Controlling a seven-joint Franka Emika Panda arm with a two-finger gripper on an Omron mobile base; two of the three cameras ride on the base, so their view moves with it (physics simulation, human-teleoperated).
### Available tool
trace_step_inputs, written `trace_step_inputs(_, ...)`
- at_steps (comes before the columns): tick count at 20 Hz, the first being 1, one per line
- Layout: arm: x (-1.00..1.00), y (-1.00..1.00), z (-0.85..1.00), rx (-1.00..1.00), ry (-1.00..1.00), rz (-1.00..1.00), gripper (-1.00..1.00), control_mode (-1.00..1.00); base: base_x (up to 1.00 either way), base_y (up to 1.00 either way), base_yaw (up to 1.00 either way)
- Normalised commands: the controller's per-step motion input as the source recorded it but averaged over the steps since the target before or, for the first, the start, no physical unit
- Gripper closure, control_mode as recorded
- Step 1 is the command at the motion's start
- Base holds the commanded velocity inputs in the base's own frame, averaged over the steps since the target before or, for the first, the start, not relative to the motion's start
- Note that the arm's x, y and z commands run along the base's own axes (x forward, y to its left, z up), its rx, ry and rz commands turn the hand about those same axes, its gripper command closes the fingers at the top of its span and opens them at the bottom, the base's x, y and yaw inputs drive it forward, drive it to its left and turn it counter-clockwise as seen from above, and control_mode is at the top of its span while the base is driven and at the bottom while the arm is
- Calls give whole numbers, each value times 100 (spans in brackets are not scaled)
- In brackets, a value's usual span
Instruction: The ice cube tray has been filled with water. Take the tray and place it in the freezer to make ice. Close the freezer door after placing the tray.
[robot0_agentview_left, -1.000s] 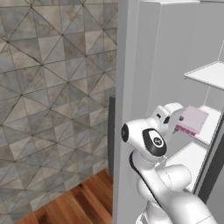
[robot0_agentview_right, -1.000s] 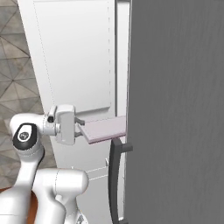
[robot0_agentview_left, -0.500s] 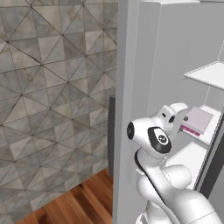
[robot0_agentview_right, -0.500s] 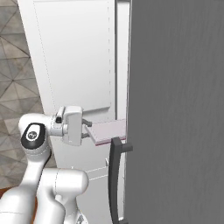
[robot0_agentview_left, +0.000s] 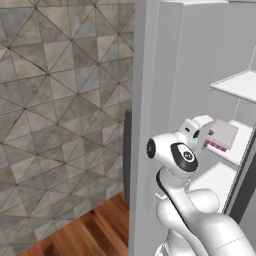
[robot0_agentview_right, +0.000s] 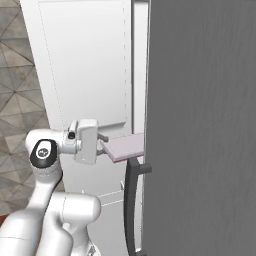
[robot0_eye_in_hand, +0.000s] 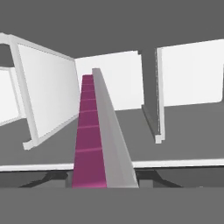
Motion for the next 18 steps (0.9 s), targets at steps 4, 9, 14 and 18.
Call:
trace_step_inputs(4,0,-15,0,0,0,6,100,-100,0,0,0)
trace_step_inputs(9,0,-15,0,0,0,5,100,-100,0,0,0)
trace_step_inputs(14,0,-14,0,0,0,5,100,-100,0,0,0)
trace_step_inputs(18,0,-18,0,0,0,5,100,-100,0,0,0)
